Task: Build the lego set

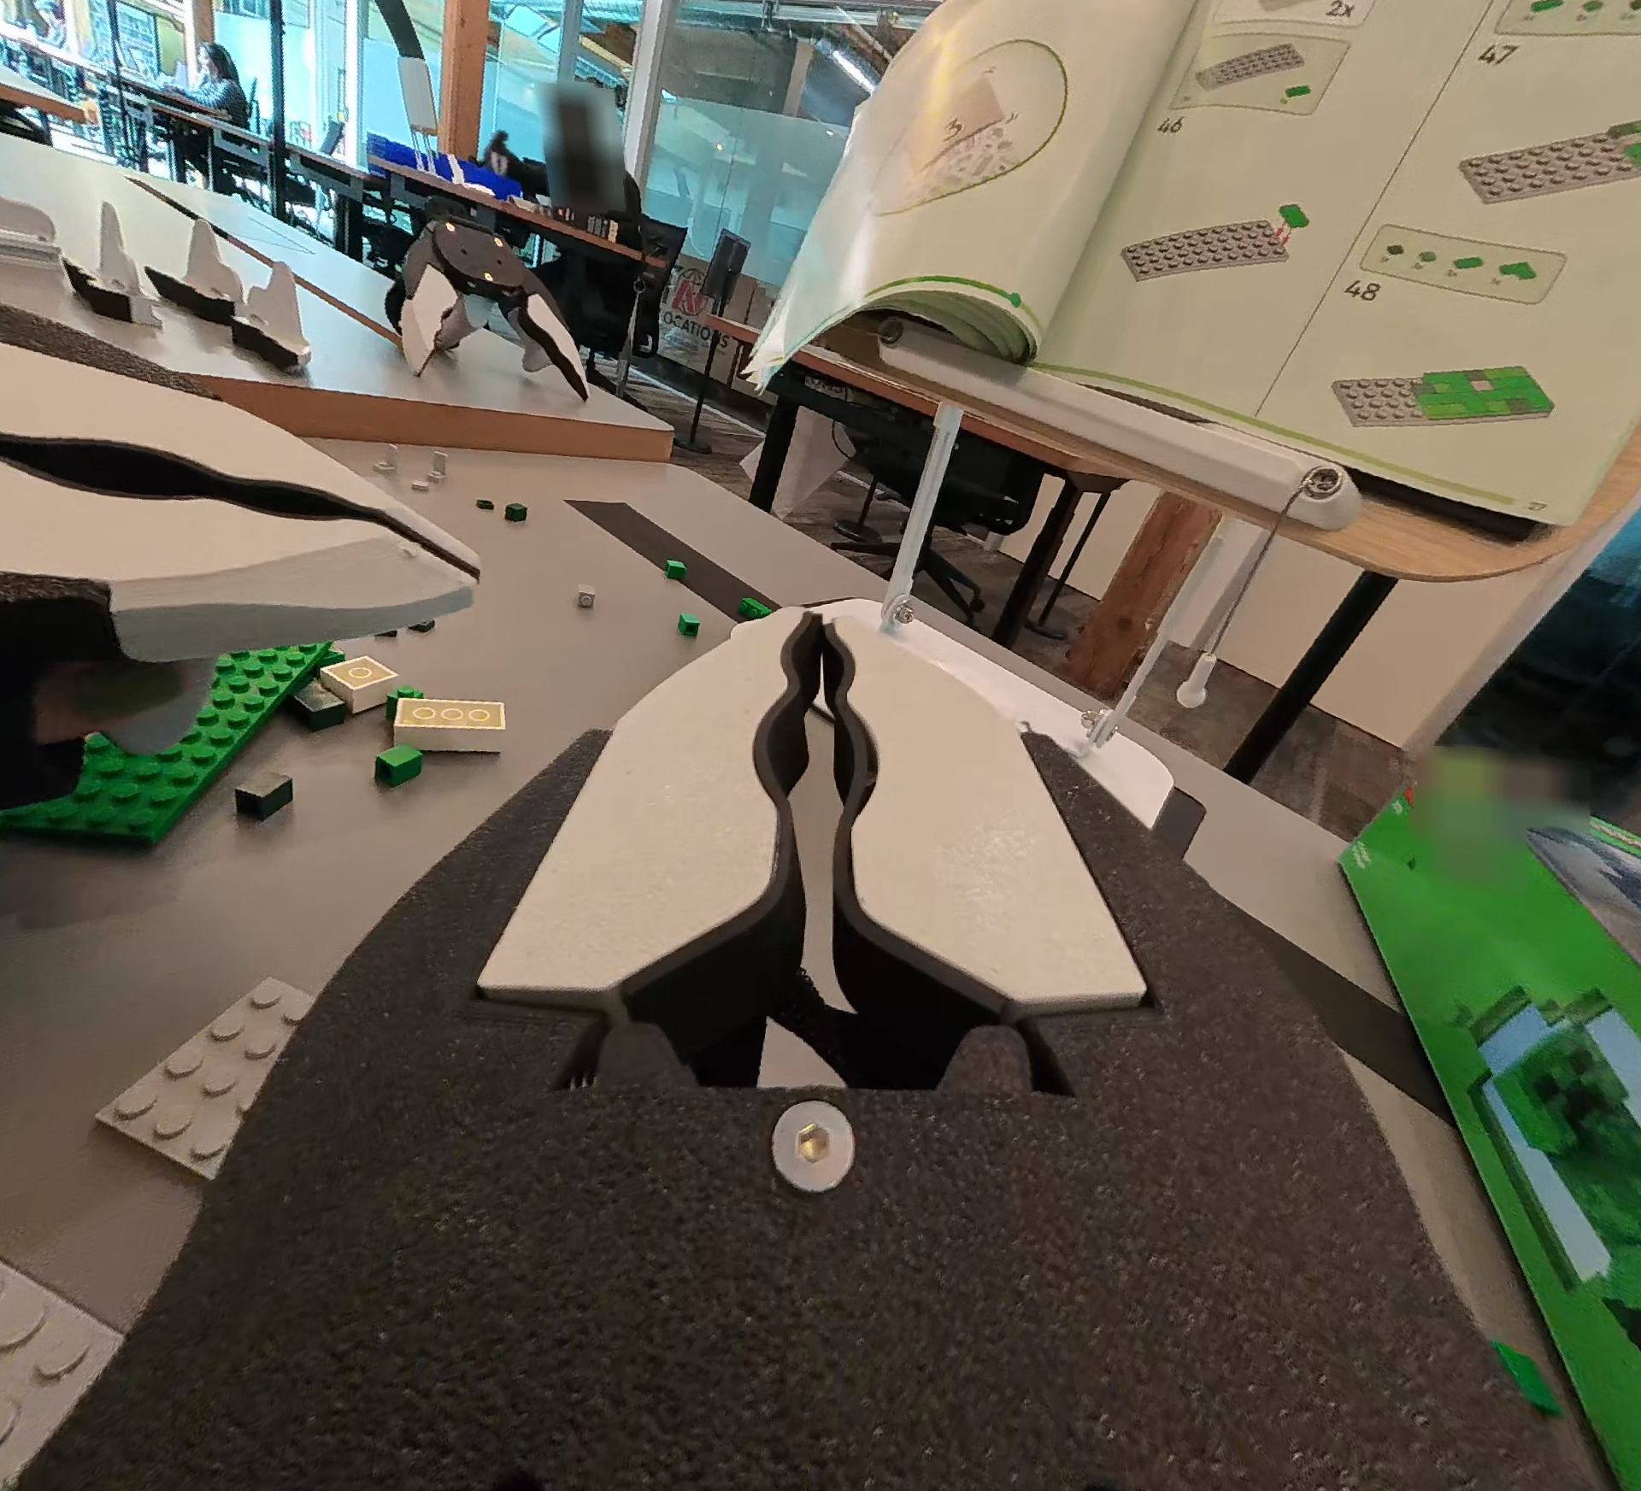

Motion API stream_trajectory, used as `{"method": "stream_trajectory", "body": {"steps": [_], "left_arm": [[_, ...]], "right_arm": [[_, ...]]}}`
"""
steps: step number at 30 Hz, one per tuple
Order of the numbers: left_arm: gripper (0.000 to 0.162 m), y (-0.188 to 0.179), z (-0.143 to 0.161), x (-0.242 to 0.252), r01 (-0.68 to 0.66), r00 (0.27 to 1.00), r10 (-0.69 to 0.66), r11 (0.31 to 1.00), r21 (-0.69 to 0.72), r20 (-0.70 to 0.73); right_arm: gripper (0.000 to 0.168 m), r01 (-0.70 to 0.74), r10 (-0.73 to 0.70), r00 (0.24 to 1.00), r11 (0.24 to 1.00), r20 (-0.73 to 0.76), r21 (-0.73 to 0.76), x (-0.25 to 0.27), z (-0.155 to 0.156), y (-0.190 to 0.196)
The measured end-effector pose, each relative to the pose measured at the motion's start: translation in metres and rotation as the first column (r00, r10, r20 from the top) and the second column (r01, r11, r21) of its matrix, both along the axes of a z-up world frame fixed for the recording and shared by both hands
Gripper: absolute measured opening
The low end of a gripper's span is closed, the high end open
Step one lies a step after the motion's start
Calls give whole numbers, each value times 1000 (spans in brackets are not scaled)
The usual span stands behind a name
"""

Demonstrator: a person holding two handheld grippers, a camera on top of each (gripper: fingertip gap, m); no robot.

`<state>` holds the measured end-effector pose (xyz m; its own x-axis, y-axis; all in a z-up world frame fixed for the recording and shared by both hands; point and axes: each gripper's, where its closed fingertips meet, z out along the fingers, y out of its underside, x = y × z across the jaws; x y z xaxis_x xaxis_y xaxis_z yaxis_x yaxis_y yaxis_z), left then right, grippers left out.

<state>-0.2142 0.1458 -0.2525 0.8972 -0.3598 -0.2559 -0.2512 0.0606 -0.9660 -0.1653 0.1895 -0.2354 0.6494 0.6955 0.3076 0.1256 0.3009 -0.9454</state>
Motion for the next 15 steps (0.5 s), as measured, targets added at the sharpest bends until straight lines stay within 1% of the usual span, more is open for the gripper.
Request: {"method": "stream_trajectory", "body": {"steps": [15], "left_arm": [[0,-1,0,8,37,999,-36,999,10,-17]], "right_arm": [[0,3,-4,999,1000,35,31,-1,-2,-3]]}}
